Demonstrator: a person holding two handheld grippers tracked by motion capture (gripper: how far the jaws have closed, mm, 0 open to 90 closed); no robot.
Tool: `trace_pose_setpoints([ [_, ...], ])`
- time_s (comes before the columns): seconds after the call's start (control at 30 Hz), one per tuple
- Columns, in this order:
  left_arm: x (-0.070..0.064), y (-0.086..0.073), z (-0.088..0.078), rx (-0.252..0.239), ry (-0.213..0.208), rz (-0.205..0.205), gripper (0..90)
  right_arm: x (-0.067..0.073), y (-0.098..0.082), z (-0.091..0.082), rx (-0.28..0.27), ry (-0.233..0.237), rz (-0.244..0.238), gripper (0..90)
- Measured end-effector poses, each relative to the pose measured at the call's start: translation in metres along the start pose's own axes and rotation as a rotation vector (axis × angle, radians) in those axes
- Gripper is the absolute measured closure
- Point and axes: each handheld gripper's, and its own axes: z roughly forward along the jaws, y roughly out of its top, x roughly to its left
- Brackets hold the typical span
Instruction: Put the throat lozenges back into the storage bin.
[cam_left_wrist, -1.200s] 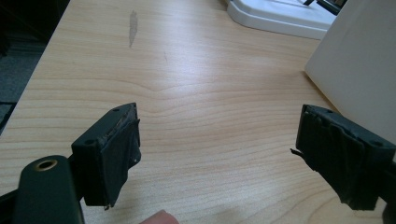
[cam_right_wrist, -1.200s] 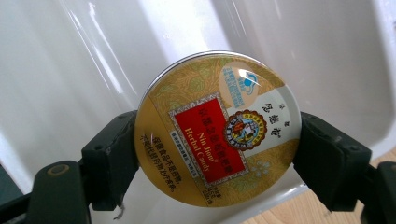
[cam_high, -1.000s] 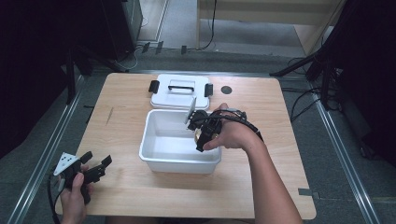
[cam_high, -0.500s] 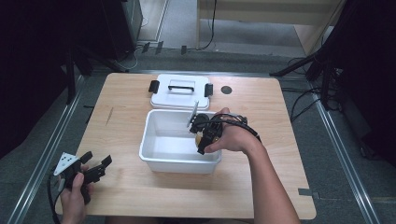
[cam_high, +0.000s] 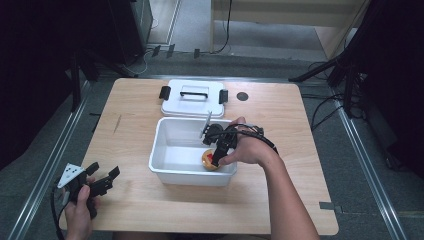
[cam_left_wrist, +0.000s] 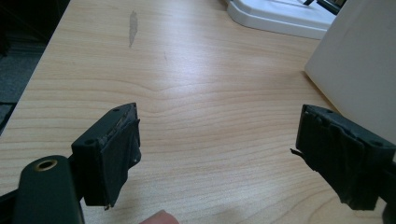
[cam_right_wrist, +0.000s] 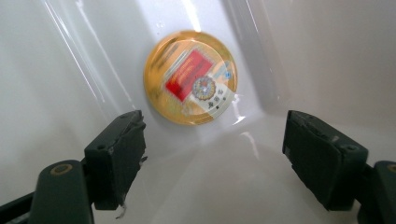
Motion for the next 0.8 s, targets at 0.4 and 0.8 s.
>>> trace_pose_setpoints([
  [0.4, 0.0, 0.0, 0.0, -0.001, 0.001, 0.001, 14.6, 0.002, -0.003, -0.011, -0.034, -0.001, 0.004, 25.6],
  [0.8, 0.0, 0.0, 0.0, 0.001, 0.002, 0.003, 14.6, 0.001, -0.008, -0.038, -0.092, 0.015, 0.025, 36.6],
])
